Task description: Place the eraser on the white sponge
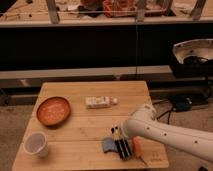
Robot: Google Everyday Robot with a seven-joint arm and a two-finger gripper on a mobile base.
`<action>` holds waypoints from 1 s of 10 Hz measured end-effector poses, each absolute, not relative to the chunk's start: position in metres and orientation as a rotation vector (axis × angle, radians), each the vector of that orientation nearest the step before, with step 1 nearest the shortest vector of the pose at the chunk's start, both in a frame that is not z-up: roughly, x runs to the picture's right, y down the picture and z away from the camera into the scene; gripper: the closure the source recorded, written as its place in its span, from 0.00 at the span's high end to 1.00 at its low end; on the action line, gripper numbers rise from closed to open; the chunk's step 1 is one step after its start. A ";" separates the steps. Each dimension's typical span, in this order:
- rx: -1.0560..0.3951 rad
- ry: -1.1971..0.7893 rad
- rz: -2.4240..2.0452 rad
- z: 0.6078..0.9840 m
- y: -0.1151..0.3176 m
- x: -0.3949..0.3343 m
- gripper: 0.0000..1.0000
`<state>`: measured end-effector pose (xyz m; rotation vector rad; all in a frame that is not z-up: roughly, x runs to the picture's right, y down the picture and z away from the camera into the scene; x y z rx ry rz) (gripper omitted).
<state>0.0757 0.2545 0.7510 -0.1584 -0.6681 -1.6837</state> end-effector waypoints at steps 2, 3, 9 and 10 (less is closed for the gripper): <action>-0.156 -0.669 -1.688 0.752 0.254 0.076 0.45; -0.153 -0.669 -1.692 0.752 0.254 0.075 0.45; -0.146 -0.674 -1.707 0.754 0.252 0.074 0.67; -0.144 -0.674 -1.708 0.754 0.252 0.074 0.68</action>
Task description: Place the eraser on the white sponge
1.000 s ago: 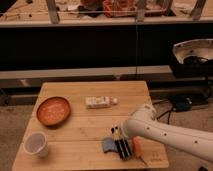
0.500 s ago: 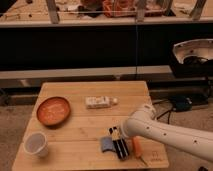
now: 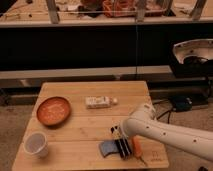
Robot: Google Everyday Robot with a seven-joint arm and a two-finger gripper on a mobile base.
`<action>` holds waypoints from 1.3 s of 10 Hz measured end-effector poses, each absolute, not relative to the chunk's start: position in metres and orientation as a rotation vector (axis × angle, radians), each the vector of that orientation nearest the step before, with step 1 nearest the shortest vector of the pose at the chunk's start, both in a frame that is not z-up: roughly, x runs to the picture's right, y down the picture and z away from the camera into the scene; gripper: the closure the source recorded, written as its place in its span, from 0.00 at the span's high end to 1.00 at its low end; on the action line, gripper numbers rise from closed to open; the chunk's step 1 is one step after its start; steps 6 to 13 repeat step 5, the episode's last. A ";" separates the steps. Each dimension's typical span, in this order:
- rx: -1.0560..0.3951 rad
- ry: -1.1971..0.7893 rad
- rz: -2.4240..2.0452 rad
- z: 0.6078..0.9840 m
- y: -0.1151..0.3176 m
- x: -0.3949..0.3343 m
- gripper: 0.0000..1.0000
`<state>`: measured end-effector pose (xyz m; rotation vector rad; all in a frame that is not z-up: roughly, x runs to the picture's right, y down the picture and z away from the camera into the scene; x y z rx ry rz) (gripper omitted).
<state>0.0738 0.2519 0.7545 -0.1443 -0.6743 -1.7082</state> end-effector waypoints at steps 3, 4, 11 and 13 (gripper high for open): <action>-0.138 -0.676 -1.722 0.755 0.252 0.073 0.65; -0.135 -0.679 -1.728 0.755 0.253 0.073 0.58; -0.133 -0.680 -1.735 0.755 0.253 0.073 0.49; -0.133 -0.680 -1.735 0.755 0.253 0.073 0.49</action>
